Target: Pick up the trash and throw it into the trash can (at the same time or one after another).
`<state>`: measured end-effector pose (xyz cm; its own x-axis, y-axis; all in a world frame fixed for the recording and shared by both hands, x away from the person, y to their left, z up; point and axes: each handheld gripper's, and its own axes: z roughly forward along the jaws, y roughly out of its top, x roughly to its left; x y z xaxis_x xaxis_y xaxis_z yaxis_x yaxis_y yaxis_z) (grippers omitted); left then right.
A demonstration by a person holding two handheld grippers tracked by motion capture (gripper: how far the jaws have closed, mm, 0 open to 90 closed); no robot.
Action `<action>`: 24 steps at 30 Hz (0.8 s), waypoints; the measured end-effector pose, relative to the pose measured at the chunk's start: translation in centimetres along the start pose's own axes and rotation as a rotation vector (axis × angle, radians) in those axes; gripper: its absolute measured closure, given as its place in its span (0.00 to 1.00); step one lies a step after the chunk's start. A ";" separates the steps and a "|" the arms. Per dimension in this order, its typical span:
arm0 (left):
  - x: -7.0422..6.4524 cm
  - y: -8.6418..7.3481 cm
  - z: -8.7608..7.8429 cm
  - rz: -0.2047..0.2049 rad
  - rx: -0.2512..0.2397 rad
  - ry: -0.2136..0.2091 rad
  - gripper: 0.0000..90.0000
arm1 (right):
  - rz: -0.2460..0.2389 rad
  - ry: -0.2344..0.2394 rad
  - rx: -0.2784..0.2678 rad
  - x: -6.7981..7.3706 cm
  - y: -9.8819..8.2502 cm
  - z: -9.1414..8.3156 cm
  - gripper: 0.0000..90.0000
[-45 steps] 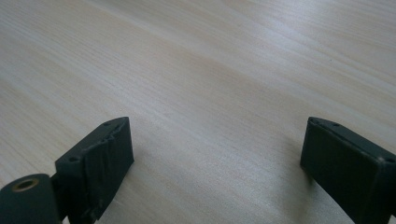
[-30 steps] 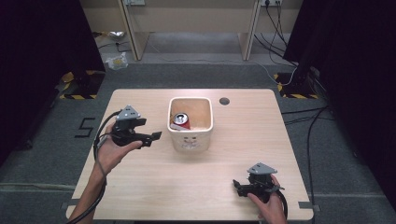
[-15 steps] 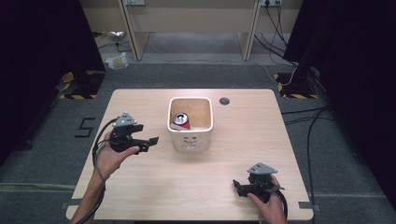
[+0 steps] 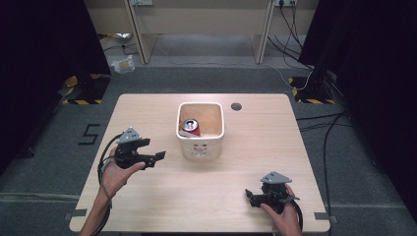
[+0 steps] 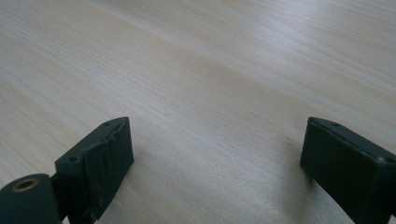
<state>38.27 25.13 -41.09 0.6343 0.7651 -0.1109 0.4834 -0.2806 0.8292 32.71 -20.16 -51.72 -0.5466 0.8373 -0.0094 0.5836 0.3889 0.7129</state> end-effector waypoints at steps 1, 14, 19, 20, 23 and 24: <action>0.0 -0.2 0.0 0.001 -0.001 0.001 0.19 | 0.000 0.000 0.000 0.0 0.0 0.0 0.10; 0.2 -2.6 1.0 0.000 0.019 0.019 0.19 | 0.001 0.000 0.000 0.0 0.0 0.0 0.10; 0.1 -3.5 1.1 -0.006 0.013 0.018 0.19 | 0.001 0.000 0.000 0.0 0.0 0.0 0.10; 0.1 -3.6 1.2 -0.007 0.009 0.017 0.19 | 0.001 0.000 0.000 0.0 0.0 0.0 0.10; 0.1 -4.0 1.3 -0.001 0.011 0.019 0.19 | 0.001 0.000 0.000 0.0 0.0 0.0 0.10; 0.1 -4.3 1.3 0.000 0.012 0.021 0.19 | 0.000 0.000 0.000 0.0 0.0 0.0 0.10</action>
<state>37.03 25.63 -45.43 0.6218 0.7769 -0.0995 0.4909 -0.2875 0.8224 32.71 -20.16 -51.72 -0.5468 0.8372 -0.0095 0.5835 0.3892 0.7128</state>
